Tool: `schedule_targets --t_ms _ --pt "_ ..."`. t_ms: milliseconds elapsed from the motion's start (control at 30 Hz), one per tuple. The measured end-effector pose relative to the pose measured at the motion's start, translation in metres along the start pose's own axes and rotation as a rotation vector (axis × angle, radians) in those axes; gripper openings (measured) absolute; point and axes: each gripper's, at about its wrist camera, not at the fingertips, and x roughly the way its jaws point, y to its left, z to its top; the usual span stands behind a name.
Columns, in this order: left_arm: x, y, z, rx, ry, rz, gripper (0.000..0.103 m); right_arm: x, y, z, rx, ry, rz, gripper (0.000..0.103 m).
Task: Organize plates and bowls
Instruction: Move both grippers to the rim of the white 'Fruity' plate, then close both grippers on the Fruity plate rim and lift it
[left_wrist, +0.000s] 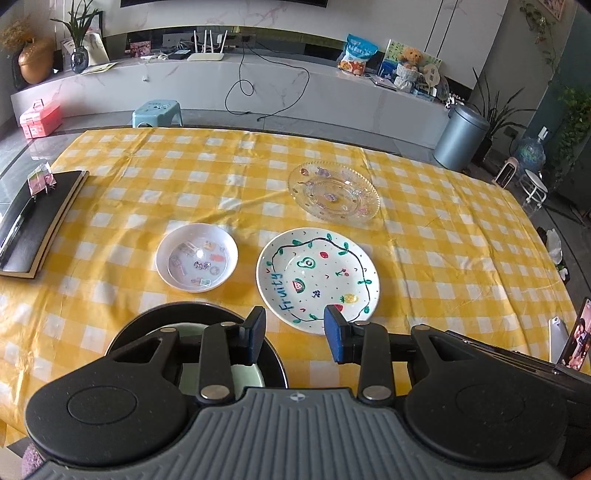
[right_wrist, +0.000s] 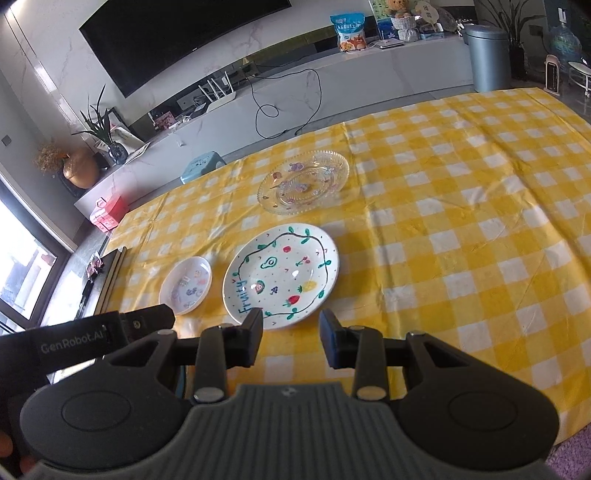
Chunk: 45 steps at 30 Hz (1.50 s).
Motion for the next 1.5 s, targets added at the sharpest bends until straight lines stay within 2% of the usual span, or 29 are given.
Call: schedule_targets --t_ms 167,267,333,400,500,600,667,800,900,1000,1067,1200,1333,1500 --pt "0.019 0.004 0.017 0.072 0.097 -0.030 0.040 0.016 -0.004 0.006 -0.024 -0.021 0.022 0.037" --pt "0.030 0.006 0.031 0.157 0.142 -0.012 0.040 0.027 -0.008 0.011 -0.028 -0.036 0.008 0.044" --pt "0.041 0.011 0.040 0.194 0.173 0.016 0.040 0.037 -0.014 0.014 -0.011 -0.039 0.022 0.046" --pt "0.052 0.017 0.050 0.204 0.196 0.027 0.040 0.048 -0.019 0.018 0.014 -0.019 0.044 0.046" --pt "0.071 0.024 0.061 0.181 0.244 -0.025 0.040 0.067 -0.027 0.023 0.044 0.023 0.063 0.046" --pt "0.097 0.028 0.069 0.158 0.298 -0.082 0.040 0.083 -0.034 0.027 0.069 0.049 0.066 0.042" --pt "0.115 0.028 0.070 0.178 0.317 -0.077 0.038 0.091 -0.040 0.029 0.091 0.064 0.067 0.036" --pt "0.144 0.032 0.083 0.192 0.340 -0.084 0.037 0.104 -0.050 0.031 0.114 0.083 0.064 0.032" --pt "0.158 0.030 0.088 0.239 0.347 -0.088 0.037 0.113 -0.057 0.030 0.139 0.098 0.061 0.027" --pt "0.169 0.025 0.088 0.302 0.356 -0.073 0.036 0.122 -0.061 0.029 0.163 0.117 0.067 0.025" --pt "0.174 0.023 0.088 0.316 0.366 -0.080 0.032 0.124 -0.062 0.030 0.171 0.110 0.074 0.023" --pt "0.182 0.022 0.086 0.323 0.391 -0.105 0.026 0.128 -0.064 0.032 0.190 0.112 0.087 0.020" --pt "0.182 0.023 0.087 0.318 0.394 -0.113 0.024 0.131 -0.067 0.030 0.227 0.122 0.110 0.011" --pt "0.182 0.026 0.087 0.274 0.388 -0.109 0.022 0.129 -0.069 0.028 0.251 0.108 0.101 0.006"
